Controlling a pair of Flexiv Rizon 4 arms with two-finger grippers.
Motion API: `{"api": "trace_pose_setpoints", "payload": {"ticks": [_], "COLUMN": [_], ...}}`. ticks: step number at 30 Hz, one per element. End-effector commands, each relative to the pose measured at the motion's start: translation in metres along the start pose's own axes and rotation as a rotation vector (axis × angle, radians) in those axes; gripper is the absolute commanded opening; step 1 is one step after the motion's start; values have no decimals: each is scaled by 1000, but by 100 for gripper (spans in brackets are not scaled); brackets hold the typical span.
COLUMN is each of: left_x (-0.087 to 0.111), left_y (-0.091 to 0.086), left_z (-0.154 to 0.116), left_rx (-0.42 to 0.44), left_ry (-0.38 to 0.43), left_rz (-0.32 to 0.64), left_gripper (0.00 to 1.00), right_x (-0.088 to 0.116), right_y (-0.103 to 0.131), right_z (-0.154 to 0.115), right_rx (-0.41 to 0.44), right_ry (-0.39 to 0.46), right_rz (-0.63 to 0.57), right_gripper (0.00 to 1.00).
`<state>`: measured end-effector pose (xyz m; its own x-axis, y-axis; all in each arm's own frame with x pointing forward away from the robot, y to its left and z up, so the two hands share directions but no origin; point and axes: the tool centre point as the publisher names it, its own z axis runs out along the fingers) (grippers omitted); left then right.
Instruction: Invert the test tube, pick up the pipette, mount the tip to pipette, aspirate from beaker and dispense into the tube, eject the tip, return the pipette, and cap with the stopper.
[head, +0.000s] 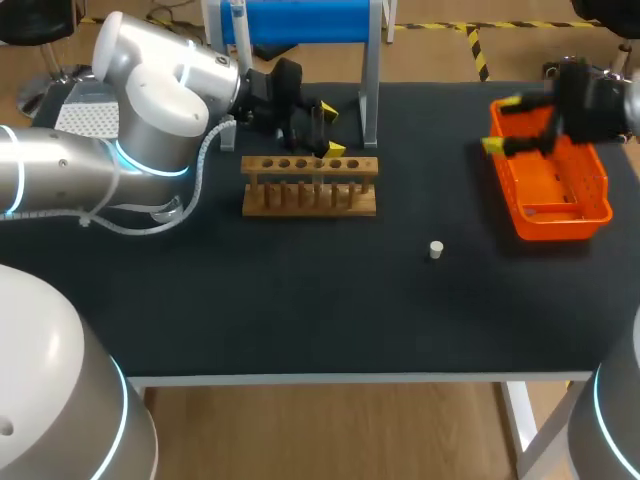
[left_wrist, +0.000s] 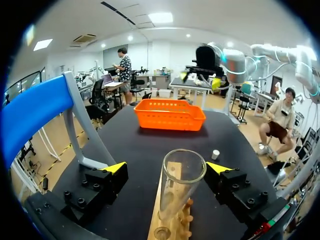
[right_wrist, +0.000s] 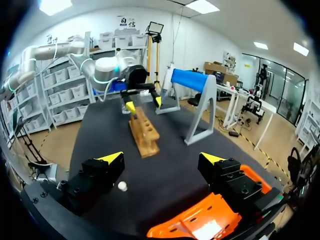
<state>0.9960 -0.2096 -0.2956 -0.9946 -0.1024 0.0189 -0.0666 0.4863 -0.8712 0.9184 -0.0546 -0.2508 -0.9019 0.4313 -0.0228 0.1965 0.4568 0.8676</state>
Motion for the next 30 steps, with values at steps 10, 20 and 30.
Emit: {"api": "trace_pose_setpoints", "payload": {"ticks": [10,20,30], "left_x": [-1,-1,-1], "left_y": [0,0,0], "left_z": [0,0,0], "left_rx": [-3,-3,-3], "left_ry": [5,5,5], "left_rz": [-1,-1,-1], "left_gripper": [100,100,100], "right_x": [62,62,88], "right_y": [-44,-44,-69], "right_z": [-45,-45,-22], "right_rx": [48,48,97], "right_ry": [24,24,25], "right_rz": [-4,-4,6], "right_gripper": [100,100,100]}}
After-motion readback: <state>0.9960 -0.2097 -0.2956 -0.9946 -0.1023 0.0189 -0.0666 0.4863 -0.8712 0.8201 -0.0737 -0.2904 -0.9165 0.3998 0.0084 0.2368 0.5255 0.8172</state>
